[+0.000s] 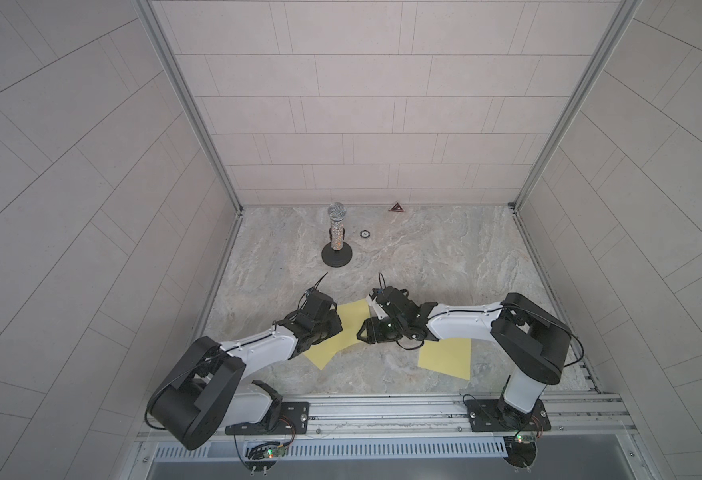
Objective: Fold the square paper diagonally
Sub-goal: Fold the paper at the center of the board.
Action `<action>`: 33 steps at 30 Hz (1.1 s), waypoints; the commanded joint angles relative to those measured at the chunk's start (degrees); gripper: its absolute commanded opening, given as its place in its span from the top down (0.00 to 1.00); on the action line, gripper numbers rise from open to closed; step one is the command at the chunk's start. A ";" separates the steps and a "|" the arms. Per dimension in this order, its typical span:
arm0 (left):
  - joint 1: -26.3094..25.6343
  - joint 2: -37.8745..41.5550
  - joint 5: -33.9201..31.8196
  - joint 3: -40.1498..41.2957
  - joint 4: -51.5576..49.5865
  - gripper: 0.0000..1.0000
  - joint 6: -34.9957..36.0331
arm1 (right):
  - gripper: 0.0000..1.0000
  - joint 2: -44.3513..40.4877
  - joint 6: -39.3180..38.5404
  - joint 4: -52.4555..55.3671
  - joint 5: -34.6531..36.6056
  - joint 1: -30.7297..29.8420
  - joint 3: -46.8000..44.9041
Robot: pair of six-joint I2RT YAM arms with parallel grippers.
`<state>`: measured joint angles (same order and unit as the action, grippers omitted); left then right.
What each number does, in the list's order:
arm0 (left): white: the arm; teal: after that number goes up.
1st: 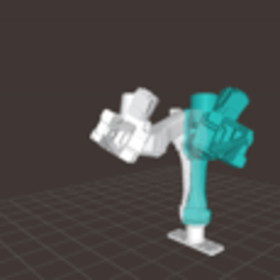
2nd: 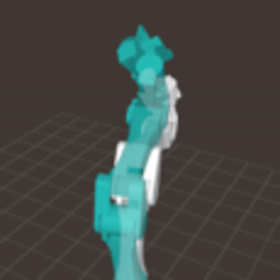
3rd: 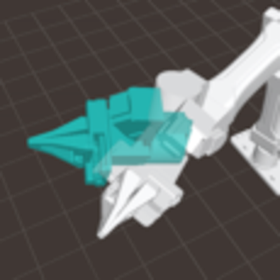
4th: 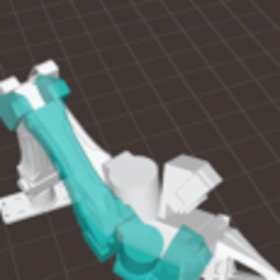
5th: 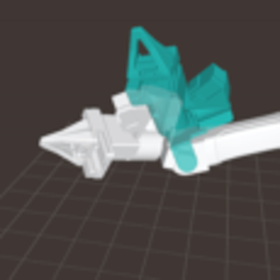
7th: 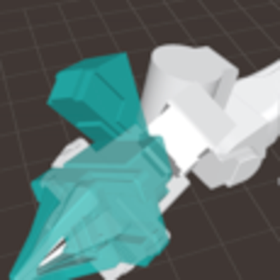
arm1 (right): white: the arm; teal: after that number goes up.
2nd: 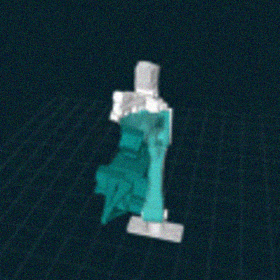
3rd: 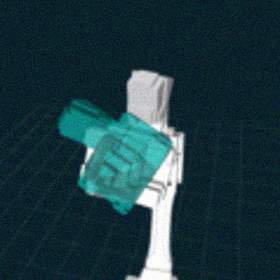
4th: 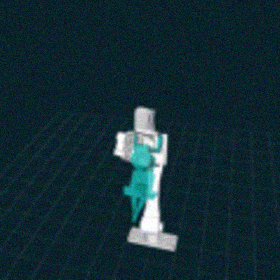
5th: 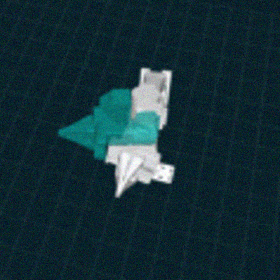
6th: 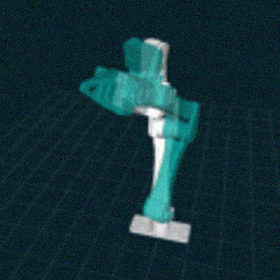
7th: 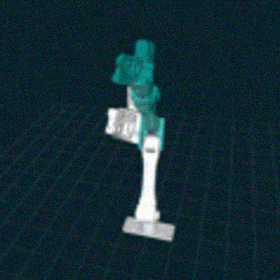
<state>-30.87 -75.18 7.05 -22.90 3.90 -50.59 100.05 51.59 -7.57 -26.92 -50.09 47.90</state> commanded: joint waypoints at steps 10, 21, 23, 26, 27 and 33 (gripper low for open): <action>-0.07 -1.68 -2.06 2.94 -7.69 0.93 0.93 | 0.47 1.88 17.60 -29.87 -1.54 0.87 -4.77; -0.07 -0.50 -1.84 3.99 -7.31 0.93 1.19 | 0.46 5.88 23.36 -38.80 0.96 -0.08 -3.61; -0.07 -0.41 -1.84 3.99 -7.33 0.93 1.19 | 0.46 4.11 21.52 -34.40 2.17 -0.36 -3.71; -0.07 -0.13 -1.87 4.02 -7.48 0.93 1.35 | 0.45 -0.44 16.23 -20.81 7.20 -1.17 -4.27; -0.09 -0.02 -1.99 3.93 -7.89 0.93 1.56 | 0.45 -1.59 14.80 -16.72 9.04 -1.32 -4.43; -0.08 1.61 -2.64 4.50 -8.74 0.93 2.47 | 0.45 -1.40 16.57 -15.68 8.86 -1.94 -8.09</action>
<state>-30.89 -73.17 6.11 -21.19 4.21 -49.47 98.26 68.14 -26.65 -19.70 -51.51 41.98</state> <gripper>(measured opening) 0.074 0.555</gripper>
